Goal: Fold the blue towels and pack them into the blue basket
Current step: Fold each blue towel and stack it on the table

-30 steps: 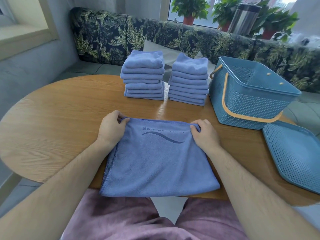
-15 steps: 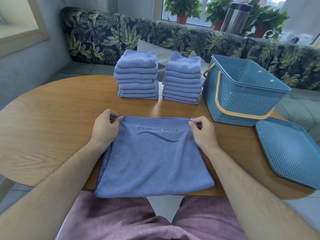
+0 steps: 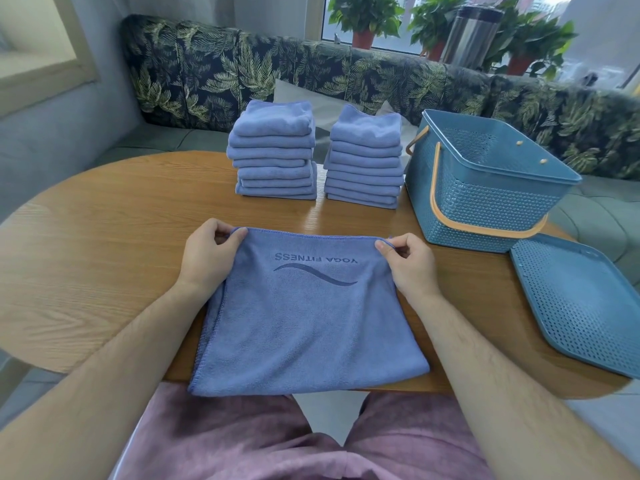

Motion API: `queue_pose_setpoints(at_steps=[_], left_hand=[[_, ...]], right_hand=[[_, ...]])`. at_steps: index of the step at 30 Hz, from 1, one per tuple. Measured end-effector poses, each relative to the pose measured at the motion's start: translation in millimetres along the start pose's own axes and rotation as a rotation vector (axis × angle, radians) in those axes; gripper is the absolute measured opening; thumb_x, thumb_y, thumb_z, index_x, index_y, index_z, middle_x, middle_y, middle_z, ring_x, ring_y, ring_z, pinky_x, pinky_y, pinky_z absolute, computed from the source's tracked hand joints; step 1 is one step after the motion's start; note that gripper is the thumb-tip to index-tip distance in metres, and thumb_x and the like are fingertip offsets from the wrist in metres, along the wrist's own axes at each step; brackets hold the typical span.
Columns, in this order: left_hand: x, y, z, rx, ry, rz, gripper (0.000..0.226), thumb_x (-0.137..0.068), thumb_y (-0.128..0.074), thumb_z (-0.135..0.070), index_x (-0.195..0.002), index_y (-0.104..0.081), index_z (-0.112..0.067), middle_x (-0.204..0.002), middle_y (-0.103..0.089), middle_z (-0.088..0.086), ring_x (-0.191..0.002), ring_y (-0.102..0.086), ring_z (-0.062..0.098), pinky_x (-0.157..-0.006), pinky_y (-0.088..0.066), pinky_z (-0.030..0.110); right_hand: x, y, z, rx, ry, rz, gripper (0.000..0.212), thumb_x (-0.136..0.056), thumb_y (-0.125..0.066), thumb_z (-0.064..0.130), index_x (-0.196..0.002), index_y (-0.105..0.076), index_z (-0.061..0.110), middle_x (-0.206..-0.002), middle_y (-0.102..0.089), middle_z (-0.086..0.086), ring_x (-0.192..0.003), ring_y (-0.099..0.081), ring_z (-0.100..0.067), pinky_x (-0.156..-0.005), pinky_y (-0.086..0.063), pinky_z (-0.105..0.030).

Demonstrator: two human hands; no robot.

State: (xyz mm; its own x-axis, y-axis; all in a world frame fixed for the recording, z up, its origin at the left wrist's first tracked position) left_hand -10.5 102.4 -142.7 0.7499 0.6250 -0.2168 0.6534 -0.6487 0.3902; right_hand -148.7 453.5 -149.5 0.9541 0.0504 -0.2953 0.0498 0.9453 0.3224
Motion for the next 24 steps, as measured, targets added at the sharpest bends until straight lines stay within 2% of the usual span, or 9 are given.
queue_pose_setpoints(at_steps=[7, 11, 16, 20, 22, 24], left_hand=[[-1, -1, 2, 0.005, 0.013, 0.014, 0.019, -0.092, -0.071, -0.034, -0.088, -0.066, -0.017, -0.087, -0.069, -0.005, -0.079, -0.061, 0.006, -0.067, -0.042, 0.019], [-1, 1, 1, 0.024, 0.014, 0.012, 0.018, -0.091, -0.073, -0.031, -0.089, -0.067, -0.015, -0.088, -0.069, -0.007, -0.078, -0.06, 0.001, -0.066, -0.041, 0.012], [-4, 7, 0, 0.128, 0.014, 0.021, 0.013, -0.087, -0.078, -0.022, -0.088, -0.066, -0.019, -0.09, -0.07, -0.003, -0.079, -0.061, 0.007, -0.072, -0.047, 0.021], [-14, 15, -26, 0.013, -0.072, 0.096, 0.015, -0.092, -0.072, -0.019, -0.107, -0.069, -0.021, -0.095, -0.067, -0.008, -0.084, -0.06, 0.002, -0.072, -0.043, 0.012], [-22, 20, -46, -0.092, -0.138, 0.121, 0.012, -0.095, -0.068, -0.018, -0.106, -0.072, -0.021, -0.095, -0.068, -0.011, -0.087, -0.06, 0.002, -0.072, -0.042, 0.014], [-31, 25, -67, -0.199, -0.198, 0.155, 0.009, -0.096, -0.065, -0.017, -0.096, -0.073, -0.021, -0.091, -0.069, -0.01, -0.085, -0.061, 0.005, -0.069, -0.043, 0.018]], right_hand=[[0, 0, 1, -0.002, 0.0, 0.007, 0.026, -0.085, -0.082, 0.019, -0.073, -0.059, 0.018, -0.078, -0.064, 0.011, -0.072, -0.058, -0.004, -0.071, -0.045, -0.017], [1, 2, 3, -0.002, 0.008, -0.003, 0.028, -0.085, -0.082, 0.018, -0.075, -0.056, 0.019, -0.078, -0.063, 0.009, -0.069, -0.056, -0.002, -0.07, -0.045, -0.016], [2, 3, 5, -0.006, -0.013, 0.046, 0.023, -0.086, -0.08, 0.018, -0.099, -0.063, 0.026, -0.085, -0.062, 0.002, -0.076, -0.056, -0.007, -0.074, -0.046, -0.018], [-6, 17, 20, 0.078, -0.011, 0.128, 0.007, -0.088, -0.078, 0.02, -0.085, -0.074, 0.024, -0.086, -0.073, -0.007, -0.077, -0.062, -0.012, -0.074, -0.048, -0.032], [-18, 28, 41, 0.095, -0.001, 0.155, 0.005, -0.087, -0.08, 0.023, -0.084, -0.075, 0.021, -0.085, -0.074, -0.003, -0.076, -0.063, -0.011, -0.074, -0.049, -0.029], [-35, 39, 68, 0.106, 0.022, 0.156, 0.007, -0.086, -0.081, 0.024, -0.086, -0.076, 0.019, -0.078, -0.07, 0.003, -0.068, -0.058, -0.005, -0.068, -0.044, -0.021]])
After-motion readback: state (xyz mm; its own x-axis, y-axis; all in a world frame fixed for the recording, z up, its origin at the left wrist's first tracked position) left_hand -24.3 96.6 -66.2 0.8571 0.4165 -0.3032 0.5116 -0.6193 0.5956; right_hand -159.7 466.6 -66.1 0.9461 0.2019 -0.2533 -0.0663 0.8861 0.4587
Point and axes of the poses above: each hand's wrist, its own x-axis away from the middle knuckle, its own y-axis out of the back of the hand, z = x × y, the point moved 6 cm from there along -x, towards the middle knuckle
